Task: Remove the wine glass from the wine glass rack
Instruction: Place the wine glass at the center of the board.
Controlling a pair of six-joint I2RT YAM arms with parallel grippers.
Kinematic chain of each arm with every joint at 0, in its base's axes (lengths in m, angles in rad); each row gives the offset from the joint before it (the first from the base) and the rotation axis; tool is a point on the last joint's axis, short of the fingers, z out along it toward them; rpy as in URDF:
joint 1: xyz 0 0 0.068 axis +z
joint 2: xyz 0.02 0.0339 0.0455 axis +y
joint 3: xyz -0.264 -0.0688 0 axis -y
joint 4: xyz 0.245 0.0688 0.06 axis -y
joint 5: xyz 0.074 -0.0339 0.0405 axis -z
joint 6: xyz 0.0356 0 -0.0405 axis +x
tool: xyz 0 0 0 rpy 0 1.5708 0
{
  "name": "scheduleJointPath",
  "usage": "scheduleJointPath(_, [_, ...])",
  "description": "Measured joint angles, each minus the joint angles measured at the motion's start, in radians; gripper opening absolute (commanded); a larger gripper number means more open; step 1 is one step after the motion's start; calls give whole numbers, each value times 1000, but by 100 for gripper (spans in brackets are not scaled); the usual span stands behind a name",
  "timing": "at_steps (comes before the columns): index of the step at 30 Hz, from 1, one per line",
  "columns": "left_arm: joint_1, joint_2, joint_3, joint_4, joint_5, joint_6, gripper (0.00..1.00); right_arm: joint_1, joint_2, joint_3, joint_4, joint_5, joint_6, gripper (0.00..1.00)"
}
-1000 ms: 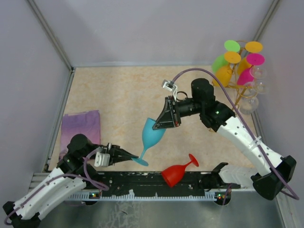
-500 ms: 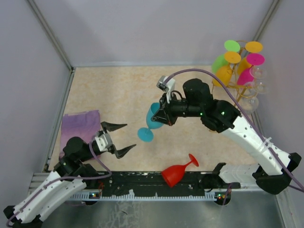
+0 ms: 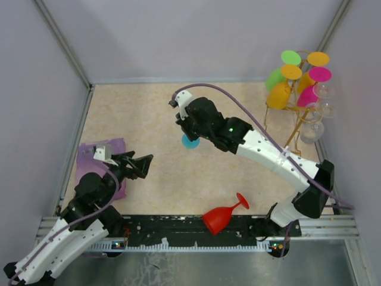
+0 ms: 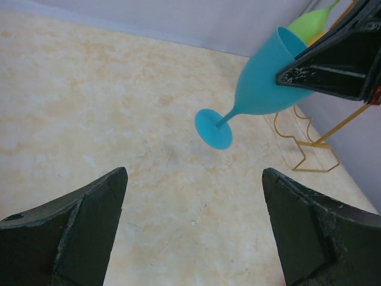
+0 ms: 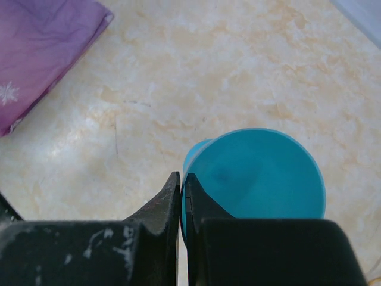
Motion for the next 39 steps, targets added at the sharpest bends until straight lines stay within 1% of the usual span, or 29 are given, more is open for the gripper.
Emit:
scheduleJointPath(6, [0, -10, 21, -139, -86, -275, 100, 0, 163, 43, 144, 24, 23, 0])
scheduleJointPath(9, [0, -38, 21, -211, -110, -385, 99, 0, 284, 117, 185, 21, 38, 0])
scheduleJointPath(12, [0, -71, 24, -269, -135, -454, 100, 0, 394, 186, 215, 3, 55, 0])
scheduleJointPath(16, [0, -100, 41, -328, -163, -497, 100, 0, 512, 252, 227, -15, 71, 0])
scheduleJointPath(21, [0, -108, 90, -396, -192, -526, 100, 0, 605, 299, 247, -34, 71, 7])
scheduleJointPath(24, [0, -116, 105, -423, -203, -536, 100, 0, 610, 310, 246, -40, 71, 14])
scheduleJointPath(27, [0, -129, 106, -448, -209, -542, 100, 0, 624, 323, 242, -46, 68, 20])
scheduleJointPath(31, [0, -142, 106, -462, -214, -546, 100, 0, 641, 328, 235, -61, 66, 24])
scheduleJointPath(33, [0, -145, 106, -468, -216, -547, 100, 0, 644, 330, 226, -68, 63, 29])
scheduleJointPath(37, [0, -145, 106, -472, -216, -546, 99, 0, 645, 356, 192, -81, 60, 35])
scheduleJointPath(39, [0, -145, 106, -470, -212, -539, 100, 0, 645, 378, 180, -91, 59, 41])
